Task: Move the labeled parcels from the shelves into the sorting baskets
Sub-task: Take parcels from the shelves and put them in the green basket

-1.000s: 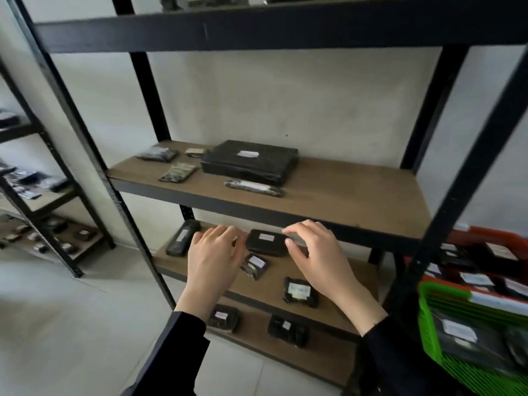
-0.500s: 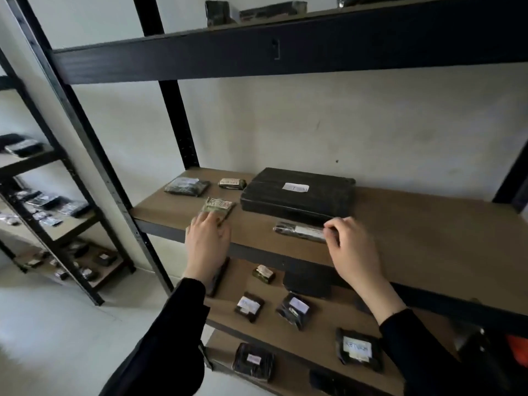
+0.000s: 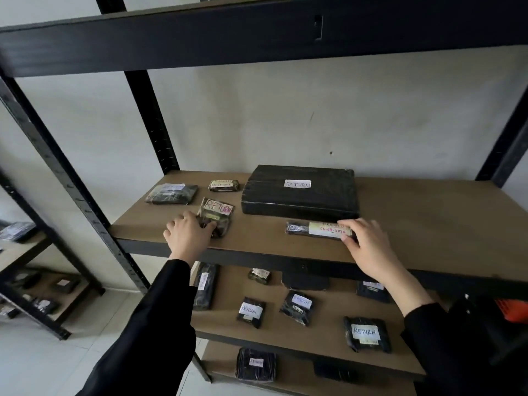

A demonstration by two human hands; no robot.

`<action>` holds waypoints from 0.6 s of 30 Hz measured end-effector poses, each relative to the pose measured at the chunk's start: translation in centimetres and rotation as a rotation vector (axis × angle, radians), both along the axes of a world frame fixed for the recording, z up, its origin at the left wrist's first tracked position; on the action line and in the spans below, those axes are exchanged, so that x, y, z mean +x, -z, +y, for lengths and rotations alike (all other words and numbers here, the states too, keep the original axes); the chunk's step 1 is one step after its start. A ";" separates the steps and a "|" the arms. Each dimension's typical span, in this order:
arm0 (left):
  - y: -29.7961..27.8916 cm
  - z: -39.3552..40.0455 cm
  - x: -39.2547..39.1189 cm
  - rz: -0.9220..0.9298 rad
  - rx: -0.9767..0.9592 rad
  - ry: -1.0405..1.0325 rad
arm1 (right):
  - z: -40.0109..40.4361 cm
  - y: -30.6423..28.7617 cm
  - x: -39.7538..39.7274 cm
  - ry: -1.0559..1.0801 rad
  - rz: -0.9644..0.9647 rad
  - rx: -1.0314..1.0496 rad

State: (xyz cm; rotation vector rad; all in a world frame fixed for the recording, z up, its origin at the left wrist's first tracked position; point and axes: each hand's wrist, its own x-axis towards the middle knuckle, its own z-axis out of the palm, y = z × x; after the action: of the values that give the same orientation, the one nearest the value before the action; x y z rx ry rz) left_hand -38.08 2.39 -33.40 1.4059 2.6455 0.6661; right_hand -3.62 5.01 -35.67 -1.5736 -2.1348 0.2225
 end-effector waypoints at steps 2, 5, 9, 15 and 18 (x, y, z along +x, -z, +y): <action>-0.4 -0.1 0.1 -0.182 0.111 0.062 | -0.4 -0.1 0.1 -0.020 0.044 0.021; -1.1 -0.7 0.6 -0.396 0.227 0.143 | -0.9 -0.4 0.4 -0.067 0.080 0.033; -1.5 -2.1 1.5 -0.532 0.334 0.160 | -1.3 -0.9 0.4 -0.101 0.118 0.018; -0.9 -5.9 4.8 -0.790 0.490 0.201 | -4.4 -1.8 1.3 -0.087 0.224 0.104; 0.6 -8.7 9.2 -0.874 0.482 0.274 | -7.3 -1.3 3.5 -0.077 0.261 0.128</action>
State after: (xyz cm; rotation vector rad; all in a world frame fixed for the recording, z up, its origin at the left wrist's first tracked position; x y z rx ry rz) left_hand -28.83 -6.36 -34.01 1.1294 1.6434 1.5117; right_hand -0.08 -2.24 -34.42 -1.3142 -1.9668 0.2942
